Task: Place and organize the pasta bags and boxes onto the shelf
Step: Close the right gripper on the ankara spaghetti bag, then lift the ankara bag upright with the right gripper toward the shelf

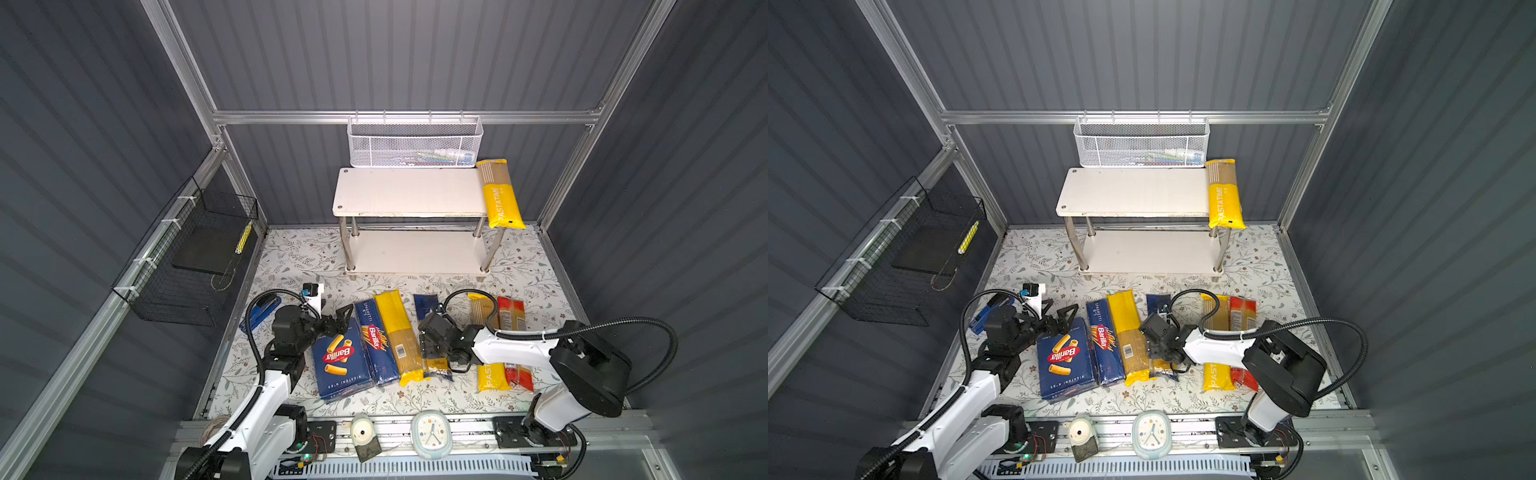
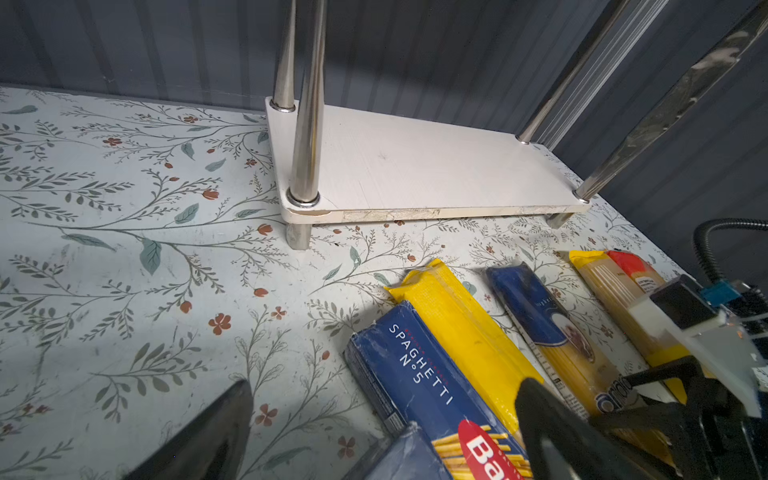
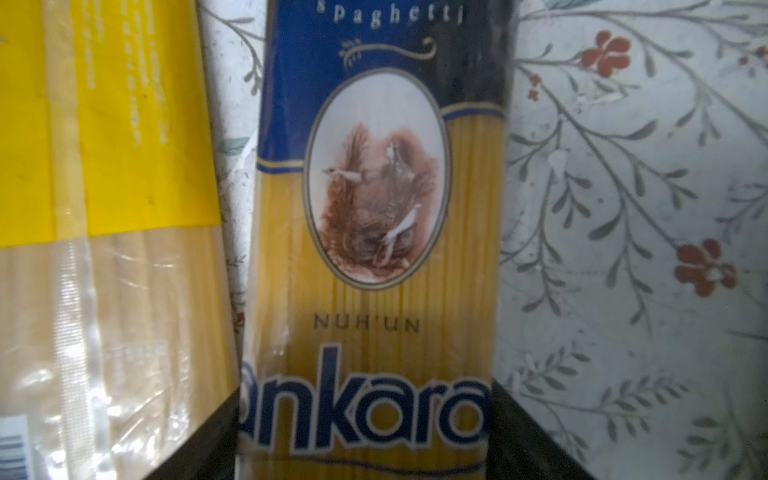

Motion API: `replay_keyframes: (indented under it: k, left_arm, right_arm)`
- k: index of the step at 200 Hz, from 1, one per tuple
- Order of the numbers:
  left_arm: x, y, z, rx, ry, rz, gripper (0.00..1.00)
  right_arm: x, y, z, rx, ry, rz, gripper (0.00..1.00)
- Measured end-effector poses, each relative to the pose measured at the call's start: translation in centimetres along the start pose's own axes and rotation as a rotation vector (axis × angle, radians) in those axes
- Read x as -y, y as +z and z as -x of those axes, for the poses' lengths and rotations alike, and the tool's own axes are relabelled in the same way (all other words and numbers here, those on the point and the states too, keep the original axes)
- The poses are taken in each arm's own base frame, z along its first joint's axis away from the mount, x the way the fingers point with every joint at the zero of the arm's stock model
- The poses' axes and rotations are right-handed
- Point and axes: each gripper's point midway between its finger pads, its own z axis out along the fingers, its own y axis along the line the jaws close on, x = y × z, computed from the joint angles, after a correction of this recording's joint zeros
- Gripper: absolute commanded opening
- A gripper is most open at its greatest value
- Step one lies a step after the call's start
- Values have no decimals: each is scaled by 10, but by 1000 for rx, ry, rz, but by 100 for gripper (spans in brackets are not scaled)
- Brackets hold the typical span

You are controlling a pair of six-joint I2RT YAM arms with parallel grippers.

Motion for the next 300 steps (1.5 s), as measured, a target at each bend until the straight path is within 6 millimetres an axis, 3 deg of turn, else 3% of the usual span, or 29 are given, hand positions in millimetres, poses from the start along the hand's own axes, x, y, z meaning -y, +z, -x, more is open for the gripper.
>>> replay_keyframes:
  k: [144,191,300]
  left_arm:
    - [-1,-1,1,5,2,10,99]
    - [-1,-1,1,5,2,9,100]
    - [-2,0,0,3,1,10,99]
  right_arm:
    - [3,-2,0,11,10,-1,63]
    - [12,-13,-3,37,22,8,51]
    - [24,-24,-6,75,49,16,36]
